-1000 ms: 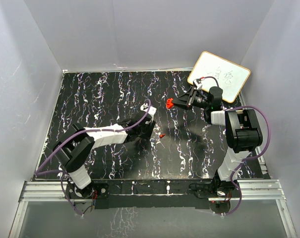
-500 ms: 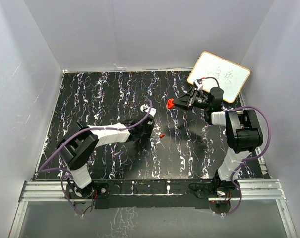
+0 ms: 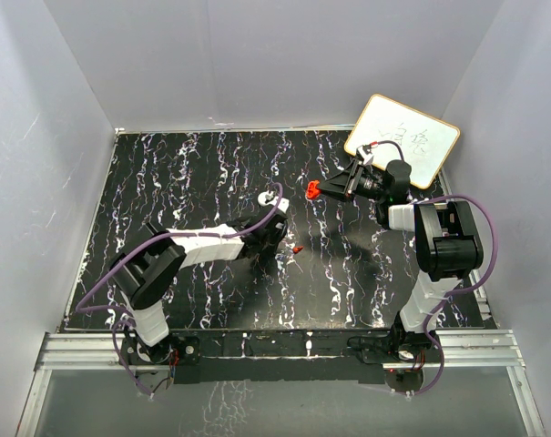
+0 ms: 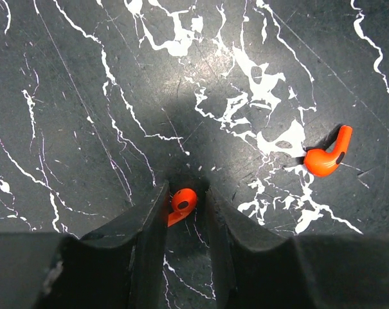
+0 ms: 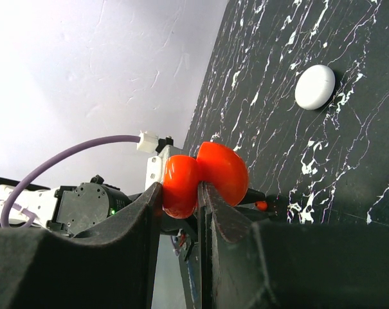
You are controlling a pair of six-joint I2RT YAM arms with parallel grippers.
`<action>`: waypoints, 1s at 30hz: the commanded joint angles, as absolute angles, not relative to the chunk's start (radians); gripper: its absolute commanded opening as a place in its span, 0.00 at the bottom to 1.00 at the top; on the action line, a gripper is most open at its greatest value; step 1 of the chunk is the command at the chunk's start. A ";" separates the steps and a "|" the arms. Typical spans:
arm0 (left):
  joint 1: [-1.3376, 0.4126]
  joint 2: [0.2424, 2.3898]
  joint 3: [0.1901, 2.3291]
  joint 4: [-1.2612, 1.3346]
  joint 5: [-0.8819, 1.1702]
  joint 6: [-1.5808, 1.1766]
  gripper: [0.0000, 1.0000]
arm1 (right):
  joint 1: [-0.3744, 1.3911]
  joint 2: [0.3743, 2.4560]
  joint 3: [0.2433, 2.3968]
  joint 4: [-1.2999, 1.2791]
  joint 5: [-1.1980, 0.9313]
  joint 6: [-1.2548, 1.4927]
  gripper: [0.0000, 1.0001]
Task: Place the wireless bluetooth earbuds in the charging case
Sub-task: Pick up the earbud from the center of the board.
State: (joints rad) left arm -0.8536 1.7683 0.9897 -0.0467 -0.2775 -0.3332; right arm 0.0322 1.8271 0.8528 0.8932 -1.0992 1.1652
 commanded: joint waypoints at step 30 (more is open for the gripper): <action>-0.874 1.754 0.998 -0.137 -0.307 -0.378 0.24 | 0.025 1.759 0.824 0.973 -1.111 1.181 0.00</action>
